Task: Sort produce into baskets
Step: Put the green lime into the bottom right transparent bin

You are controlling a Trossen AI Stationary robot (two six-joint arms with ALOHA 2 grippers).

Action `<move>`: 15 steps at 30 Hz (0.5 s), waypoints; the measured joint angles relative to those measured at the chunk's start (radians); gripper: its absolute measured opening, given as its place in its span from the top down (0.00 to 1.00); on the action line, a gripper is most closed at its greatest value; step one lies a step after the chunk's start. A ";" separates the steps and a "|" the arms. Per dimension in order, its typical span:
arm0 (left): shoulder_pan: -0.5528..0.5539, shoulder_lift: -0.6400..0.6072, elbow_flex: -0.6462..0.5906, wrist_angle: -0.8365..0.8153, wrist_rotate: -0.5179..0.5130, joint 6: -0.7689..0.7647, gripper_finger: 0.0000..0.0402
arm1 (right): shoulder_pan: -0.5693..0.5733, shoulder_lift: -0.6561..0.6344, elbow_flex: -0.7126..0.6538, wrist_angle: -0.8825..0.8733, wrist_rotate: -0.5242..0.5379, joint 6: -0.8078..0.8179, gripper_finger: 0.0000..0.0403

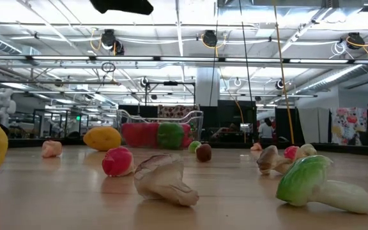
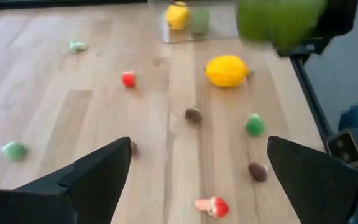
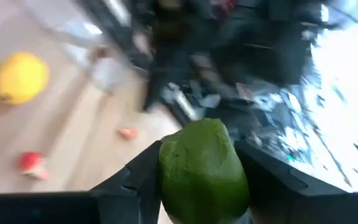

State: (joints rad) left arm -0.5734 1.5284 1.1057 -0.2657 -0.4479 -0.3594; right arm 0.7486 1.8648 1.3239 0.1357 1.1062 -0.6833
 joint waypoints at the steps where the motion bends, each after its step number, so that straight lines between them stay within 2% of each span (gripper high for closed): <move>1: 0.002 0.008 0.000 0.001 -0.003 -0.032 0.05 | 0.010 -0.014 0.000 -0.006 0.034 0.013 0.57; 5: 0.005 0.052 0.000 -0.003 -0.008 -0.187 0.05 | 0.062 -0.086 0.001 -0.161 0.157 0.137 0.57; 7: -0.008 0.080 0.000 -0.006 0.002 -0.229 0.05 | 0.092 -0.135 0.001 -0.305 0.191 0.300 0.57; 9: -0.023 0.108 0.000 -0.005 0.009 -0.266 0.05 | 0.120 -0.192 0.001 -0.484 0.187 0.541 0.57; 11: -0.036 0.134 0.000 -0.004 0.011 -0.309 0.05 | 0.143 -0.249 0.001 -0.681 0.115 0.844 0.57; 15: -0.053 0.174 0.000 0.001 0.013 -0.390 0.05 | 0.160 -0.330 0.001 -1.017 -0.162 1.401 0.57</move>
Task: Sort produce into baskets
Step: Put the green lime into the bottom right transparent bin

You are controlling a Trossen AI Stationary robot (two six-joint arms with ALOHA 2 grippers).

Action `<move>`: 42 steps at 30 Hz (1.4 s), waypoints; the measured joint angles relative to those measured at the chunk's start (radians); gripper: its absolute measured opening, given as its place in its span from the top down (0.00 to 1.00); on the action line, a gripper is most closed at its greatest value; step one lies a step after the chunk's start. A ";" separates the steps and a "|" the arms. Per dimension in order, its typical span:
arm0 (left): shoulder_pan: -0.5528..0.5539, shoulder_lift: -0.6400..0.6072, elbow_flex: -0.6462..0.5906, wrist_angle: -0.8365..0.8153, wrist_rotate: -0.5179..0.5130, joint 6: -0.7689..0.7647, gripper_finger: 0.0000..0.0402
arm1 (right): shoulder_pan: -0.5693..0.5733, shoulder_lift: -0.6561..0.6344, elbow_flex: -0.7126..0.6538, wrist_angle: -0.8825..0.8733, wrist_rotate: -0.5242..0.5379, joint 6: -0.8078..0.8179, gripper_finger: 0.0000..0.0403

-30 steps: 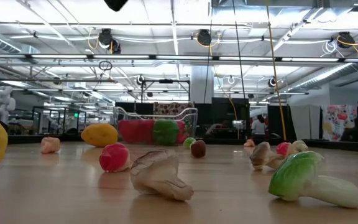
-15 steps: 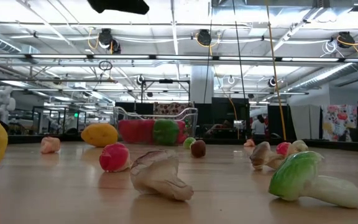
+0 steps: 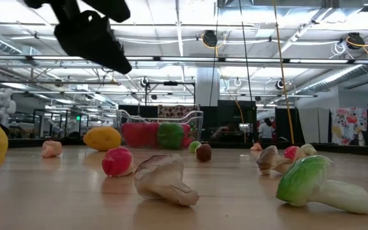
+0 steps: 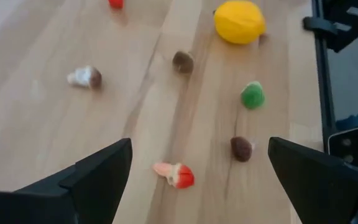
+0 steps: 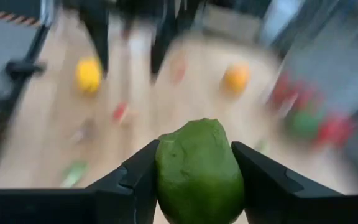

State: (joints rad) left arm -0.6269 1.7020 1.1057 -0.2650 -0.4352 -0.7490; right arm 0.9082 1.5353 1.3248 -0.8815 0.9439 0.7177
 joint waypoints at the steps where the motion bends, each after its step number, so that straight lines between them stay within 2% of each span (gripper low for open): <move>1: -0.002 0.006 0.000 0.004 0.000 -0.019 0.05 | 0.003 -0.010 0.000 -0.061 -0.074 0.102 0.57; 5: -0.003 0.027 0.000 0.017 0.000 -0.056 0.05 | 0.024 -0.026 0.000 -0.215 -0.299 0.363 0.57; 9: -0.003 0.048 0.000 0.028 -0.008 -0.076 0.05 | 0.059 -0.028 0.000 -0.343 -0.522 0.505 0.57; 12: -0.004 0.067 0.000 0.026 -0.008 -0.105 0.05 | 0.093 -0.025 0.000 -0.434 -0.626 0.596 0.57; 17: -0.002 0.099 0.000 0.023 -0.011 -0.132 0.05 | 0.150 -0.011 0.000 -0.508 -0.640 0.685 0.57; 23: 0.000 0.133 0.000 0.014 -0.011 -0.172 0.05 | 0.172 0.057 -0.032 -0.558 -0.758 0.701 0.57; 26: 0.000 0.142 0.000 0.014 -0.011 -0.186 0.05 | 0.172 0.087 -0.085 -0.524 -0.831 0.691 0.57; 31: 0.005 0.142 0.000 0.012 -0.011 -0.195 0.05 | 0.174 0.101 -0.189 -0.402 -0.890 0.684 0.57; 34: 0.007 0.142 0.000 0.011 -0.002 -0.213 0.05 | 0.174 0.100 -0.233 -0.326 -0.897 0.682 0.57; 39: 0.009 0.142 0.000 0.011 0.037 -0.240 0.05 | 0.174 0.099 -0.256 -0.295 -0.898 0.682 0.56; 42: 0.012 0.142 0.000 0.011 0.038 -0.241 0.05 | 0.174 0.099 -0.260 -0.296 -0.898 0.686 0.52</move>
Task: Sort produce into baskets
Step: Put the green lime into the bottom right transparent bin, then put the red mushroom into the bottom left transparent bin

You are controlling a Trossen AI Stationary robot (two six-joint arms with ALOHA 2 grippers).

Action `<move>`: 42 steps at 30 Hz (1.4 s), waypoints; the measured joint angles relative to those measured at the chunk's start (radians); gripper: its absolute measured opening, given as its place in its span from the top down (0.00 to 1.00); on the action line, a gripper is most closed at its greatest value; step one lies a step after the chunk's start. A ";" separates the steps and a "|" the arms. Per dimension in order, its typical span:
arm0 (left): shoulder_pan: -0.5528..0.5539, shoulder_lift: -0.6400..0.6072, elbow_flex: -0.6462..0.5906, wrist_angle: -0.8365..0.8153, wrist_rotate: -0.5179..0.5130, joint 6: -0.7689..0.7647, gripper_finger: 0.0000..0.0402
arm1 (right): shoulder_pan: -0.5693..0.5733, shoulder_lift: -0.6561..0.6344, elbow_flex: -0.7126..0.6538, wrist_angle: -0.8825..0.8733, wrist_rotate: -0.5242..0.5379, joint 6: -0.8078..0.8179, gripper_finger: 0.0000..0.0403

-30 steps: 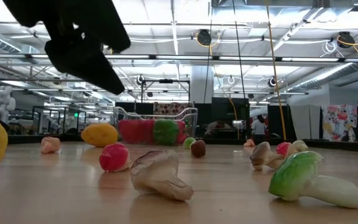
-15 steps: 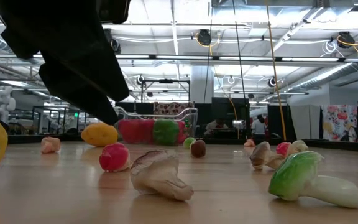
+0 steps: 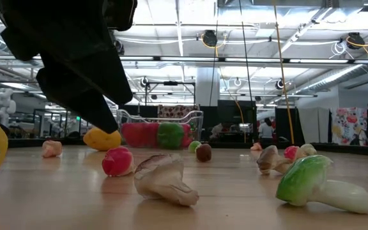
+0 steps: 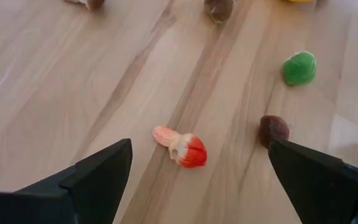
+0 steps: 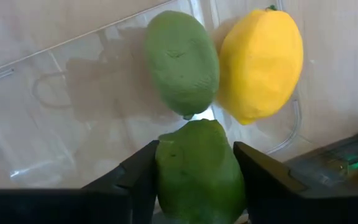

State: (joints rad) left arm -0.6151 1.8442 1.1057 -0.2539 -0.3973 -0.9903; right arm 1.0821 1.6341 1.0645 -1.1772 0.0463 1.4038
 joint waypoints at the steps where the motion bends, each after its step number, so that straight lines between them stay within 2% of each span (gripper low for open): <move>1: 0.001 0.001 0.000 0.000 0.000 -0.005 0.05 | 0.000 0.000 0.000 0.001 0.000 0.001 0.50; 8: 0.023 0.058 0.000 0.012 0.030 -0.026 0.05 | 0.000 0.000 0.000 -0.005 0.006 0.006 0.36; 17: 0.025 0.099 0.010 0.009 0.003 -0.026 0.07 | 0.000 -0.001 0.000 -0.007 0.014 0.014 0.36; 26: 0.026 0.101 0.010 0.002 -0.013 -0.025 0.22 | 0.000 -0.001 0.000 -0.010 0.036 0.007 0.36; 42: 0.027 0.100 0.010 -0.044 0.047 0.043 0.42 | 0.000 -0.001 0.001 -0.012 0.040 0.002 0.36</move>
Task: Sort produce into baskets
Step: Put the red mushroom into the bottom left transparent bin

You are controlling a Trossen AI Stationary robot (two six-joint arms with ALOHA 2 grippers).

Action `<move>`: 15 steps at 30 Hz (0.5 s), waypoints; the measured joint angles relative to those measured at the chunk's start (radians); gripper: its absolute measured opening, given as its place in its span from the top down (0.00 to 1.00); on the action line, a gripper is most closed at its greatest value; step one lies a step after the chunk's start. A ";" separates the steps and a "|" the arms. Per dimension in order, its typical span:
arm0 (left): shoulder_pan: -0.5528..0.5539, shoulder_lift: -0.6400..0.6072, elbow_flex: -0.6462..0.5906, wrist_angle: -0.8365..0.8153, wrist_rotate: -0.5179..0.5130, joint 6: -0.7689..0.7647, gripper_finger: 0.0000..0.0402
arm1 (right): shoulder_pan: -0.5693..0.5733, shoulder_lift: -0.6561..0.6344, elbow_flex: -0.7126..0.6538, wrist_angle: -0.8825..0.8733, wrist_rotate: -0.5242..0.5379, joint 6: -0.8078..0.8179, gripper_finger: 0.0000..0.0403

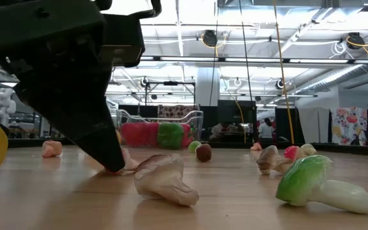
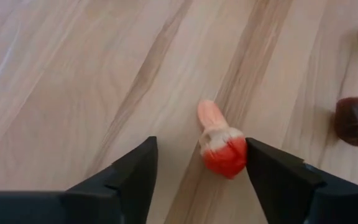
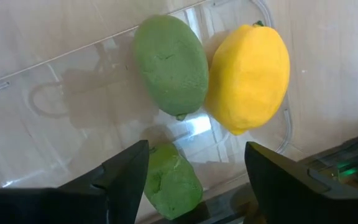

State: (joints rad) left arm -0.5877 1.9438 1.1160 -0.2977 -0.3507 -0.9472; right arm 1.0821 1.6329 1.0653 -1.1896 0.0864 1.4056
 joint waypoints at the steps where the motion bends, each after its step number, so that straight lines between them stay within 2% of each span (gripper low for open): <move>1: 0.000 0.000 0.000 -0.002 0.001 0.013 0.44 | 0.000 0.000 0.000 0.000 0.000 -0.002 0.36; 8: 0.000 0.000 0.000 -0.005 0.009 0.091 0.58 | 0.000 0.000 0.017 -0.023 -0.013 -0.003 0.36; 15: -0.001 0.000 0.000 0.004 0.014 0.142 0.68 | 0.020 0.000 0.202 -0.202 0.016 0.007 0.36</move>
State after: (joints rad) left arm -0.5888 1.9438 1.1160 -0.2939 -0.3367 -0.8055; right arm 1.1017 1.6329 1.2672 -1.3919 0.1027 1.4122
